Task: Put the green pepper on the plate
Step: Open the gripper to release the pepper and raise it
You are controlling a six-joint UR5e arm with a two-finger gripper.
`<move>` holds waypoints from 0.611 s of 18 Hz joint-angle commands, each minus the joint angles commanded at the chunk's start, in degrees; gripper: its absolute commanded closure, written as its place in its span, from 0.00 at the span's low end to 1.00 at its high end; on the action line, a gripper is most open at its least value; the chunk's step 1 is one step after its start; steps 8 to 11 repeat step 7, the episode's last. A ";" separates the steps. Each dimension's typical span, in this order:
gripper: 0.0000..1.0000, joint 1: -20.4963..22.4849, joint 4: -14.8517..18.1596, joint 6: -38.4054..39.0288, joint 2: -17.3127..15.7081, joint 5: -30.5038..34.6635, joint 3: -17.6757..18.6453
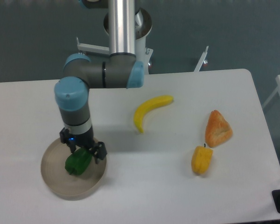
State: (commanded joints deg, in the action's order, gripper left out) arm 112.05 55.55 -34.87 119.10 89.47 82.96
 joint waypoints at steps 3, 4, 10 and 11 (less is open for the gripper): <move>0.00 2.91 2.19 -5.98 -1.32 0.09 0.09; 0.00 3.78 2.98 -6.87 -1.33 0.09 -0.08; 0.00 5.20 3.17 -8.98 -1.94 0.18 0.09; 0.00 5.20 3.17 -8.98 -1.94 0.18 0.09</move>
